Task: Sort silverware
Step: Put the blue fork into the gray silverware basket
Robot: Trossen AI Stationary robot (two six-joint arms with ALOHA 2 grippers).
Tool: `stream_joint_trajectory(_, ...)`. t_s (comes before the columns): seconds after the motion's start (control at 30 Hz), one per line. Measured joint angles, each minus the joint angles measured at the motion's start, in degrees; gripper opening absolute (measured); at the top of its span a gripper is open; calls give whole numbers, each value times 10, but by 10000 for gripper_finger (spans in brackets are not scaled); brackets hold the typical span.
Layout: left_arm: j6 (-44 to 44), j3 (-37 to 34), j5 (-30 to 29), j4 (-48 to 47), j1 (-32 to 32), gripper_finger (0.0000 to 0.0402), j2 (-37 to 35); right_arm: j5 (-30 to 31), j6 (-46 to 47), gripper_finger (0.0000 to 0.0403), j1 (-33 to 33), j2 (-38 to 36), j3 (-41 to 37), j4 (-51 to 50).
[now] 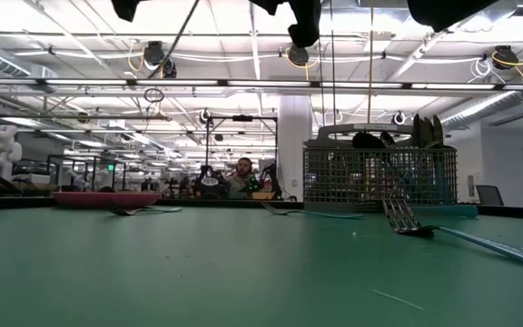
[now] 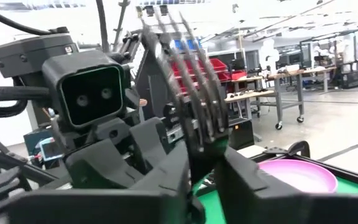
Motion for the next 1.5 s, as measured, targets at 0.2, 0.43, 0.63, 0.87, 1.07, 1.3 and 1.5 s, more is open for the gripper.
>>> stream_joint_trajectory(0.2,5,0,2,1,6,19,1,17,-8,7,5,0,1,-2)
stream_joint_trajectory(0.43,39,0,29,-4,12,87,1,36,-13,1,5,0,0,-2)
stream_joint_trajectory(0.63,59,0,28,-17,12,165,-22,97,-69,1,11,-26,0,-4)
stream_joint_trajectory(0.87,36,0,-4,-168,14,191,-97,133,-152,1,-5,-105,0,-64)
stream_joint_trajectory(1.07,0,-82,-6,-178,15,192,-198,46,-1,1,-92,-220,0,-338)
stream_joint_trajectory(1.3,47,-277,35,45,60,192,-349,-1,77,0,-234,-295,0,-517)
stream_joint_trajectory(1.5,108,-367,197,203,142,192,-416,-84,86,0,-374,-296,-1,-523)
